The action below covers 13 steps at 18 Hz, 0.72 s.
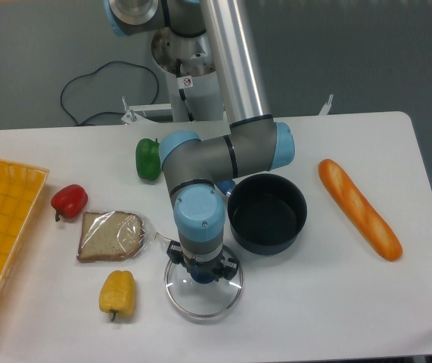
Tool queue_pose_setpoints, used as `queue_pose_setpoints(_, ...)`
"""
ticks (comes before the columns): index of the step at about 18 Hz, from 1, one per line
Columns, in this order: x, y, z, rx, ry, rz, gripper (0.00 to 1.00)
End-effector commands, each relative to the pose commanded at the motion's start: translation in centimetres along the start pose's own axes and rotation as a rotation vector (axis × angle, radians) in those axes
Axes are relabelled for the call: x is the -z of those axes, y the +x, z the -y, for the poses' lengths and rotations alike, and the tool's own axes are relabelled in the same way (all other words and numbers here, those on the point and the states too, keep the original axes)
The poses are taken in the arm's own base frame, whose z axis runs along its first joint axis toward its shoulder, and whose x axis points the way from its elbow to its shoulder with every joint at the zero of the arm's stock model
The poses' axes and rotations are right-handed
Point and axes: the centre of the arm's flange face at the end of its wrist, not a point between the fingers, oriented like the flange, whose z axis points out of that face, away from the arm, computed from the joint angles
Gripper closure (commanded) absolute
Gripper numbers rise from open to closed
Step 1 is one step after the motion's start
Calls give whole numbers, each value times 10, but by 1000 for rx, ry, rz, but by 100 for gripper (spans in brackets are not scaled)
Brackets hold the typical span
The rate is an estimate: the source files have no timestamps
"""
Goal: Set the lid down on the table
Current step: 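Lower the glass lid onto the table beside the saucepan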
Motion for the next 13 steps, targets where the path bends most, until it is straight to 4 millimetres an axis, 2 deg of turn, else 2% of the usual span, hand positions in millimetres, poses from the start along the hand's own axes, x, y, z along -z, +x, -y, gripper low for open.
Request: queue_pose_setpoints(13, -4, 0, 1, 0, -1, -1, 32)
